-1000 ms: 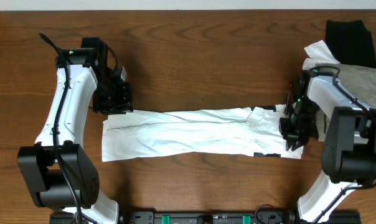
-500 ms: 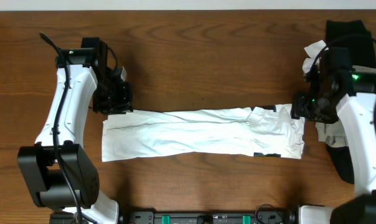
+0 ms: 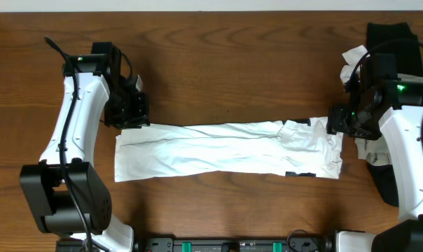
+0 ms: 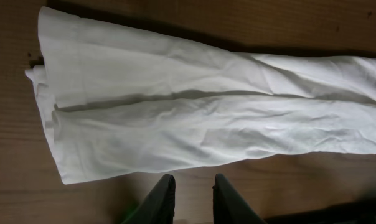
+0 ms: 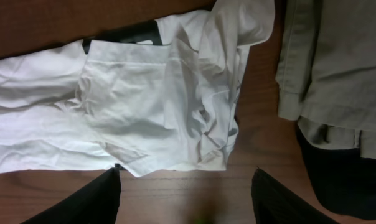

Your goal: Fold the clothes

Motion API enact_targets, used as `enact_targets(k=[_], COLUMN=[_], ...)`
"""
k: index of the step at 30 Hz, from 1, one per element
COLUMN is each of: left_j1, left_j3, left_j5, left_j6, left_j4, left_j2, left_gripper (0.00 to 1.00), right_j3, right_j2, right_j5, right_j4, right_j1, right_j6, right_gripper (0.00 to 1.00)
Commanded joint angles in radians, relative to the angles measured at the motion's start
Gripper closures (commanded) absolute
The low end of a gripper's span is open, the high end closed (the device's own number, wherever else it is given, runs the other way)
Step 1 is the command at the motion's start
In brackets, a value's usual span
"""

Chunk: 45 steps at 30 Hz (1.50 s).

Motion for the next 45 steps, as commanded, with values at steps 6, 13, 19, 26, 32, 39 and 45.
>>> enact_targets(k=[6,13,19,26,32,39,45], left_j1=[-0.002,-0.002,-0.002,-0.002,-0.002,-0.002,-0.002], left_j3=[-0.006,-0.006,-0.006,-0.006,-0.006,-0.006,-0.006], left_j5=[0.006,0.006,0.006,0.006,0.006,0.006,0.006], left_j6=[0.017,0.017,0.017,0.017,0.017,0.017,0.017], left_j4=[0.0,0.0,0.0,-0.004,-0.003,-0.004,-0.003], left_j2=[0.007,0.007,0.008,0.007,0.007,0.007,0.008], left_gripper=[0.78,0.78,0.78,0.78,0.78,0.78,0.78], right_j3=[0.006,0.006,0.006,0.002,-0.055,-0.13,-0.168], right_j2=[0.006,0.006,0.007,0.034,0.074,0.114,0.13], right_j5=[0.015,0.015,0.026,0.03,0.029,0.029,0.029], right_j4=[-0.026,-0.028,-0.028,-0.025,0.033,0.088,0.124], right_j1=[0.01,0.01,0.006,-0.009,-0.021,-0.064,-0.069], right_j6=[-0.003,-0.003,-0.002,-0.002,0.002,0.019,0.027], right_gripper=[0.33,0.34,0.31,0.29,0.29,0.3,0.31])
